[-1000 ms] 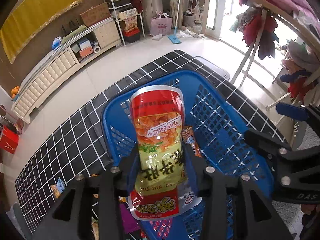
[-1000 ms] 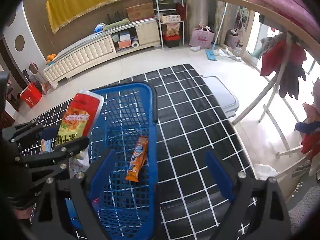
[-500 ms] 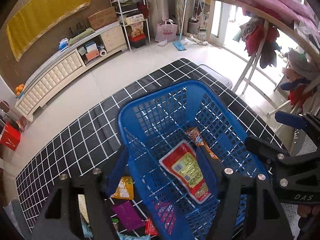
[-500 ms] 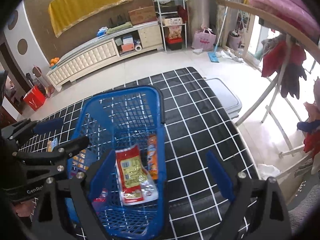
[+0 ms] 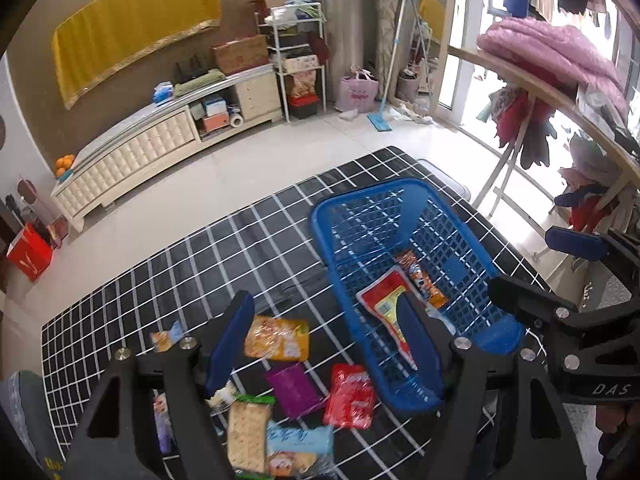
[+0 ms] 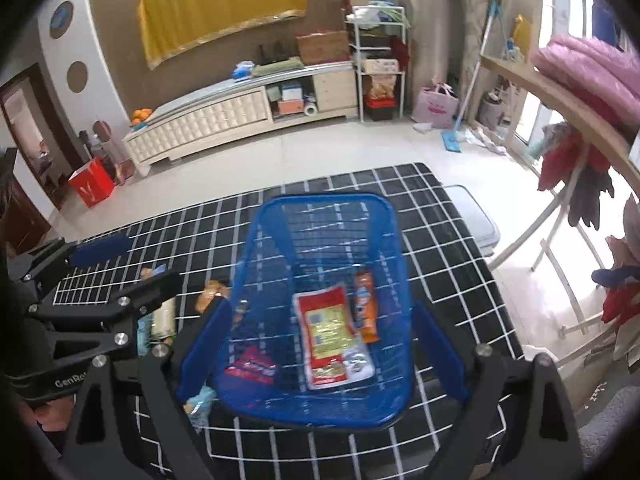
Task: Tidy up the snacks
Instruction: 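Move both grippers back over the remaining snacks on the table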
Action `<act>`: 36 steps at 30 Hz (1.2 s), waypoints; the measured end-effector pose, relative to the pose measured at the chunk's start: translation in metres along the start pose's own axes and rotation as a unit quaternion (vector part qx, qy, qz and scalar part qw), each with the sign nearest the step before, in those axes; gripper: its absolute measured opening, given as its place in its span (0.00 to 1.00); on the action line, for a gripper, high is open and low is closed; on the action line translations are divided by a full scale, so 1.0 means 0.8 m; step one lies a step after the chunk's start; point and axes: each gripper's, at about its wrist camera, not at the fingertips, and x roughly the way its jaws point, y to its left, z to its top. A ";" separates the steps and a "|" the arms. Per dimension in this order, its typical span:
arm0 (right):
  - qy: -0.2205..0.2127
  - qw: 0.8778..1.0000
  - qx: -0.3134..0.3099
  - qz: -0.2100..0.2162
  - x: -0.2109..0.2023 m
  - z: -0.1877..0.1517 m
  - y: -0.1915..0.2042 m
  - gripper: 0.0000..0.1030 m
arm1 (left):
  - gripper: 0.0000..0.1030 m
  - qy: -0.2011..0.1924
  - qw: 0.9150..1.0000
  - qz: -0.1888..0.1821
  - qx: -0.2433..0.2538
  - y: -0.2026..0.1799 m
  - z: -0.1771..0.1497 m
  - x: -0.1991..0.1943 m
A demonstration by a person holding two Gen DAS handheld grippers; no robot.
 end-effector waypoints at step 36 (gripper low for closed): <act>0.083 0.990 -0.077 0.089 0.058 -0.103 0.247 0.91 | 0.79 0.050 0.986 0.064 -0.149 0.241 -0.245 -0.065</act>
